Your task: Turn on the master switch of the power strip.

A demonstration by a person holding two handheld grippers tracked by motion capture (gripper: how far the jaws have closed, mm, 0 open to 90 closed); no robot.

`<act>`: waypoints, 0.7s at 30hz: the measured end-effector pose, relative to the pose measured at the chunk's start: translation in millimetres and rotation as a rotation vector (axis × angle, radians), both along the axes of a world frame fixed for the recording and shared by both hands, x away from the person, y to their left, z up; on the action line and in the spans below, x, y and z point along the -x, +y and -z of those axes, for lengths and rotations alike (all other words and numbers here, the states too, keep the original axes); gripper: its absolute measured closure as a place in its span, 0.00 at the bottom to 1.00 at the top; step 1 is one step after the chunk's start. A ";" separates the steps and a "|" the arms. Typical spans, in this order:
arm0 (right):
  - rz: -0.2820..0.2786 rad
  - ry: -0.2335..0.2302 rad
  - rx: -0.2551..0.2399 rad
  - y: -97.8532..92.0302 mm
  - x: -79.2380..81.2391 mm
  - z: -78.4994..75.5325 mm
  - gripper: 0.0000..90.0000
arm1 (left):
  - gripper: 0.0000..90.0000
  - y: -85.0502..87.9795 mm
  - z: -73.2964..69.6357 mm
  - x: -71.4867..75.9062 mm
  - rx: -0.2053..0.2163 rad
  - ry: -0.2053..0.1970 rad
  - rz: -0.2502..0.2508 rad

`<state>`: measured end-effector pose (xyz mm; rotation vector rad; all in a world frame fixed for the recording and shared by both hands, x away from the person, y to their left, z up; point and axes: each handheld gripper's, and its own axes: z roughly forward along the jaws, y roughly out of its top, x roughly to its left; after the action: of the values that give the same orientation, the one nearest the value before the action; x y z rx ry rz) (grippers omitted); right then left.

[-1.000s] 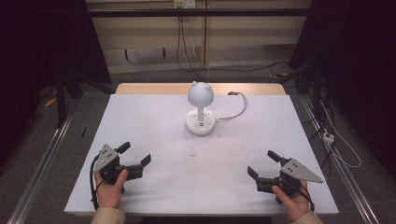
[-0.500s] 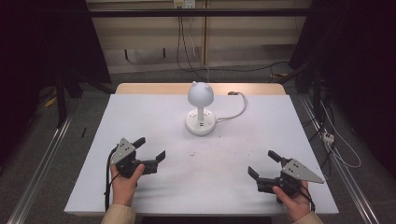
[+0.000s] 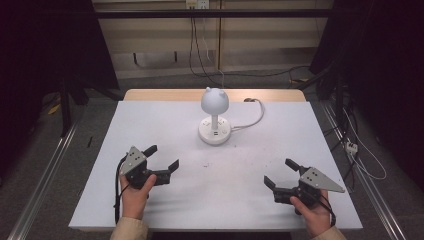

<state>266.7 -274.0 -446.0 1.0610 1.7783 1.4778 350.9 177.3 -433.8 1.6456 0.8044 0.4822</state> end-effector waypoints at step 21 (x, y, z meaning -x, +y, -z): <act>-0.038 0.078 0.059 33.2 -55.0 -7.7 0.05 | 0.04 14.9 1.9 5.2 0.011 0.006 0.012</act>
<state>321.7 -240.8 -438.3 1.0736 1.8944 1.4151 345.7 192.2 -435.7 1.6414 0.8000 0.4637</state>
